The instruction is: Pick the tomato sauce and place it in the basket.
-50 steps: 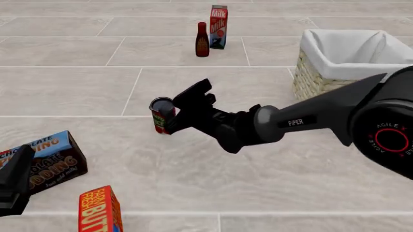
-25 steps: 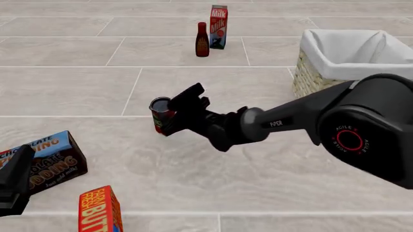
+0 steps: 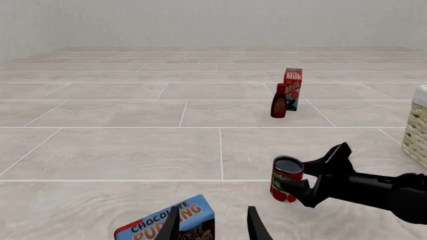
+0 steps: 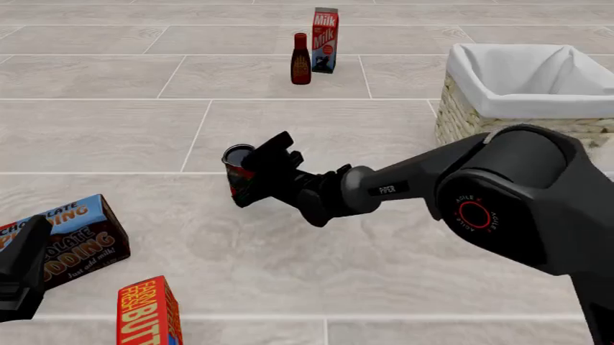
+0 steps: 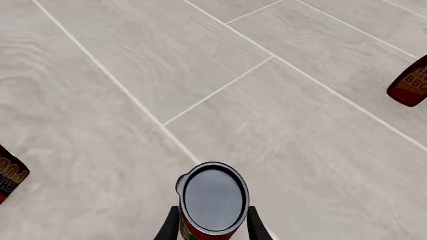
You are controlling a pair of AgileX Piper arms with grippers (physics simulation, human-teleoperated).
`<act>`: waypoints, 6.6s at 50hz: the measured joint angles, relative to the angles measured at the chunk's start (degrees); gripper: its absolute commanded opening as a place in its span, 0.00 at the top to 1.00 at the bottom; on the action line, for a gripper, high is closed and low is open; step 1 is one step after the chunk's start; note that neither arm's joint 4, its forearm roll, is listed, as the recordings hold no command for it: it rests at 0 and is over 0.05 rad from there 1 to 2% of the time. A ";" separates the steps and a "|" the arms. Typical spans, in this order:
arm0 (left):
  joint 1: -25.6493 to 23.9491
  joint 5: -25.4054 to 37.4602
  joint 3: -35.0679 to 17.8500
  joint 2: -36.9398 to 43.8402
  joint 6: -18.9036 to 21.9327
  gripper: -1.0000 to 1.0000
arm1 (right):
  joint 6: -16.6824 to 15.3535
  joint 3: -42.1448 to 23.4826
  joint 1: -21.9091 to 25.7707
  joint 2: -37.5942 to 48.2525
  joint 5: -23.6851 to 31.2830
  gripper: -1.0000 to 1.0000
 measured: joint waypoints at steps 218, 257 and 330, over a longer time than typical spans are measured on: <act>0.00 0.00 0.00 0.00 0.00 0.00 | -4.82 3.27 -32.29 -48.45 36.13 1.00; 0.00 0.00 0.00 0.00 0.00 0.00 | -6.19 7.16 -44.48 -47.39 31.66 1.00; 0.00 0.00 0.00 0.00 0.00 0.00 | -5.14 6.10 -53.14 -32.91 22.79 1.00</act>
